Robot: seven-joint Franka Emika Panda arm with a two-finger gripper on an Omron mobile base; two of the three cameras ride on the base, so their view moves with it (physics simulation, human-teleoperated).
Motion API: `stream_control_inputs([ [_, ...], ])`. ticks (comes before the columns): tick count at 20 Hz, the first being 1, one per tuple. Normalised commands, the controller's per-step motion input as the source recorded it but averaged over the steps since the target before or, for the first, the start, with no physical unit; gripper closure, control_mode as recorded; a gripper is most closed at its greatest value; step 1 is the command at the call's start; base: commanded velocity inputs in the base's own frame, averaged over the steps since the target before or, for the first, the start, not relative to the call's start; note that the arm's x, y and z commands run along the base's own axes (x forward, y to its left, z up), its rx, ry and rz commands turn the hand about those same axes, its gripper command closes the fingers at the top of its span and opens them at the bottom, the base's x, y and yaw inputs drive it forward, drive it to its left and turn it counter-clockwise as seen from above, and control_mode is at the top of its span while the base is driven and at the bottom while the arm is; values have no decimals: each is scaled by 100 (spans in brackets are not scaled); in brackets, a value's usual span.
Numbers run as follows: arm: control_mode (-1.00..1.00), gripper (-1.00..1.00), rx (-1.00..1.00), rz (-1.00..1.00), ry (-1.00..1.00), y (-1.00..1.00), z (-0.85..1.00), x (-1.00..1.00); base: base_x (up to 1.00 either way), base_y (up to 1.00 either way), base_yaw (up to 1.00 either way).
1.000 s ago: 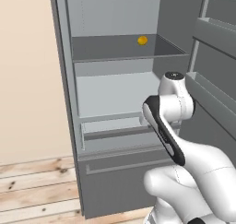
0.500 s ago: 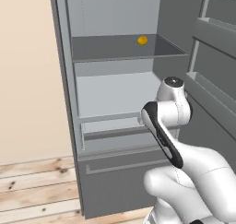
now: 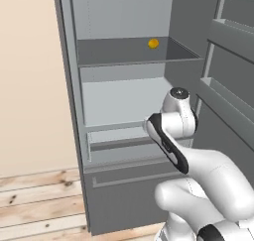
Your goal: Fully open the fridge drawer.
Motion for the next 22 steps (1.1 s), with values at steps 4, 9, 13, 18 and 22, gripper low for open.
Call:
stream_control_inputs([
  [4,-100,-100,15,-12,4,2,-3,20,0,0,0],
  [9,-100,-100,17,-6,5,7,-18,26,0,0,0],
  [13,-100,-100,13,0,3,0,-20,32,0,0,0],
  [18,-100,-100,2,0,0,2,-32,37,0,0,0],
  [22,-100,-100,0,0,0,4,-32,40,0,0,0],
])
